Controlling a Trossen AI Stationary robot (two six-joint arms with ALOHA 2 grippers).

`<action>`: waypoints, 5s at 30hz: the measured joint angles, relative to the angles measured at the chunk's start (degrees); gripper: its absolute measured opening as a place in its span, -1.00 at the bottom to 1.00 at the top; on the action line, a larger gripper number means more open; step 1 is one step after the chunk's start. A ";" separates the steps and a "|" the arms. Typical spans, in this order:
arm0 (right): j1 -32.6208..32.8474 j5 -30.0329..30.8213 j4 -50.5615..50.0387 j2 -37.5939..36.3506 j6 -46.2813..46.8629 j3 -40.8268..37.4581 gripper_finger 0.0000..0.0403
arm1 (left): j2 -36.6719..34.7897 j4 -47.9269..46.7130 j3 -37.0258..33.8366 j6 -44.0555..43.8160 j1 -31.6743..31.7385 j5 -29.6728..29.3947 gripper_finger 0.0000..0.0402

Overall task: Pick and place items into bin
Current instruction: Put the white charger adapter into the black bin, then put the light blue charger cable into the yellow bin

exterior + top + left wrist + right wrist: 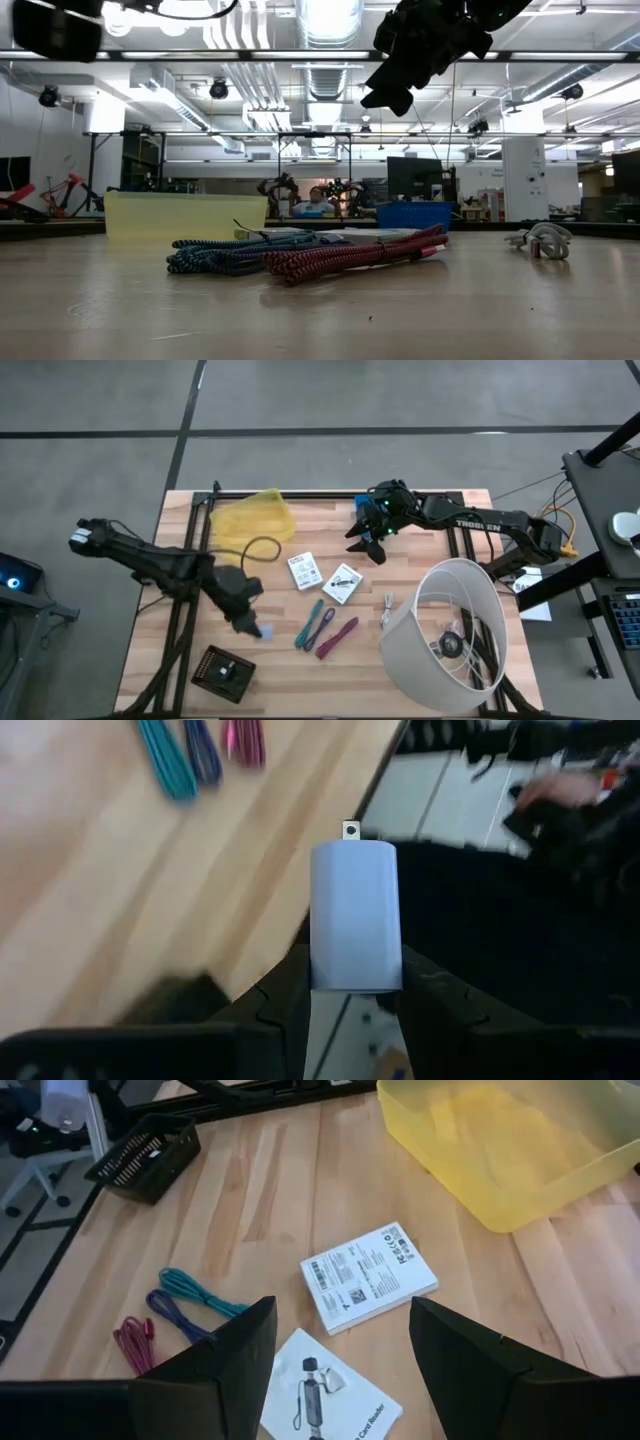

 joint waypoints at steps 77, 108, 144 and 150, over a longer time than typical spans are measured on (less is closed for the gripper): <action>0.03 4.58 -0.04 0.04 -1.49 -0.15 0.06 | 9.98 -5.63 0.02 -23.45 -14.92 -5.52 0.12; 0.00 5.98 -0.07 0.04 -1.69 -0.17 0.07 | 32.92 20.42 0.72 7.90 6.39 -30.05 0.12; 0.00 5.98 0.00 0.04 -3.16 -0.33 0.07 | 45.13 22.11 5.10 7.77 6.99 -27.72 -0.59; 0.03 7.25 0.02 0.04 -3.30 -0.33 0.07 | 45.11 22.72 4.21 7.74 7.31 -27.04 -0.88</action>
